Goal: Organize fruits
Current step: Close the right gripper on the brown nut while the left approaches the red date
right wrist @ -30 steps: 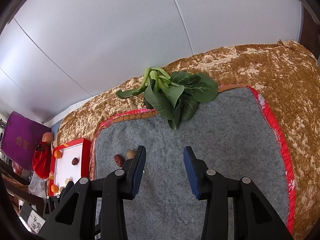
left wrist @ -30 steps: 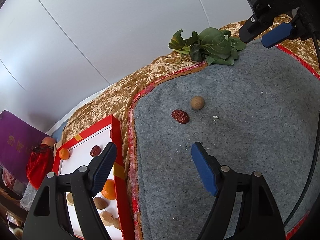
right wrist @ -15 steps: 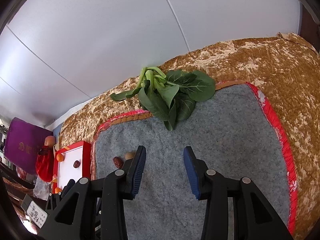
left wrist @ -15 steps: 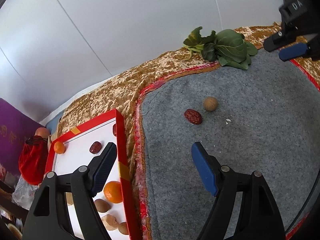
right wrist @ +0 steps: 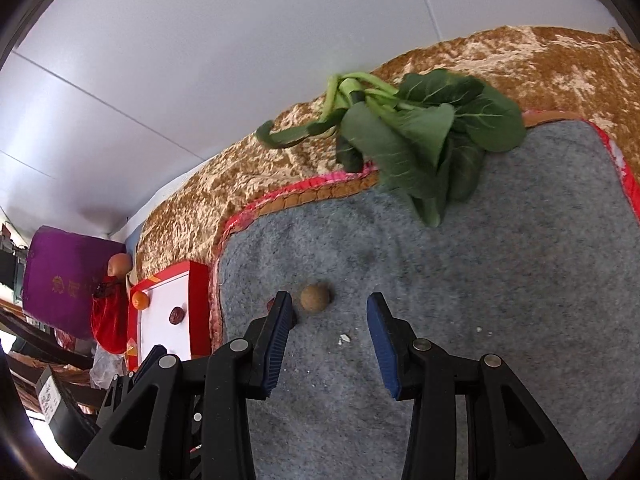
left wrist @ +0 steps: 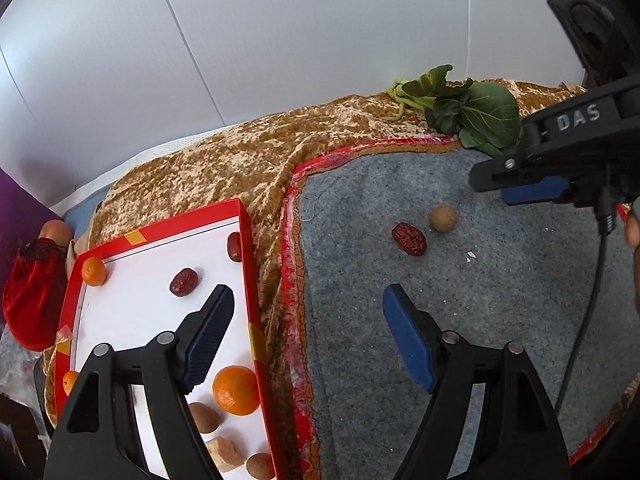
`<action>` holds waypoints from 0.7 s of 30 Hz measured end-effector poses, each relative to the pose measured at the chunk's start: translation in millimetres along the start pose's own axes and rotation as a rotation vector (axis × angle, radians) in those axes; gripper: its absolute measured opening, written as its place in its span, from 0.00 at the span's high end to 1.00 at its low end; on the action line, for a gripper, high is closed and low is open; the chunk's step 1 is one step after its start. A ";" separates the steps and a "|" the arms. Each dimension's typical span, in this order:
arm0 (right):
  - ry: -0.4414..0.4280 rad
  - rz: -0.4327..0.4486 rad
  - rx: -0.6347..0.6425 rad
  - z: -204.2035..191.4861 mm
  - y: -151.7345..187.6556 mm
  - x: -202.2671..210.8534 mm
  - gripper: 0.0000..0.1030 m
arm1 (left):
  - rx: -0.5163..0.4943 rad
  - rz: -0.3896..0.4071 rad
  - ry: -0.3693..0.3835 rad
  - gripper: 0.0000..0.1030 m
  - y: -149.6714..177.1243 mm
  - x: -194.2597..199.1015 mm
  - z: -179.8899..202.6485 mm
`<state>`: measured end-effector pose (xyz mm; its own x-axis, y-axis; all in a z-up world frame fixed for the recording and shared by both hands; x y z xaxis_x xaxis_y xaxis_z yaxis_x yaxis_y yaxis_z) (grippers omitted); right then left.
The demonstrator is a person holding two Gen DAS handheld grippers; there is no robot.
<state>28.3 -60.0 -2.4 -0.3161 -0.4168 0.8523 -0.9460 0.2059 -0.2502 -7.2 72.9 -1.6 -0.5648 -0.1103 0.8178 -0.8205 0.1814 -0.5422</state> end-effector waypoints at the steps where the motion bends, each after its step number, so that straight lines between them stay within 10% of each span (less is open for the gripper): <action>1: 0.006 -0.014 0.006 -3.6 1.8 -8.3 0.61 | 0.002 0.001 0.002 0.25 0.1 1.2 0.0; 21: 0.108 -0.054 -0.005 3.3 11.0 -51.0 0.78 | 0.014 0.029 0.066 0.25 -4.1 -0.3 10.5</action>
<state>33.8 -39.4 -50.2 -0.2547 -0.3293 0.9092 -0.9611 0.1897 -0.2005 -4.6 62.0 -1.7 -0.5818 -0.0404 0.8123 -0.8051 0.1702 -0.5681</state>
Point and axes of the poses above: each gripper's, at about its wrist camera, not at the fingertips, and x roughly against the way its jaws point, z to its right, y to its underside, the point moved 9 cm from there along -x, roughly the way its jaws point
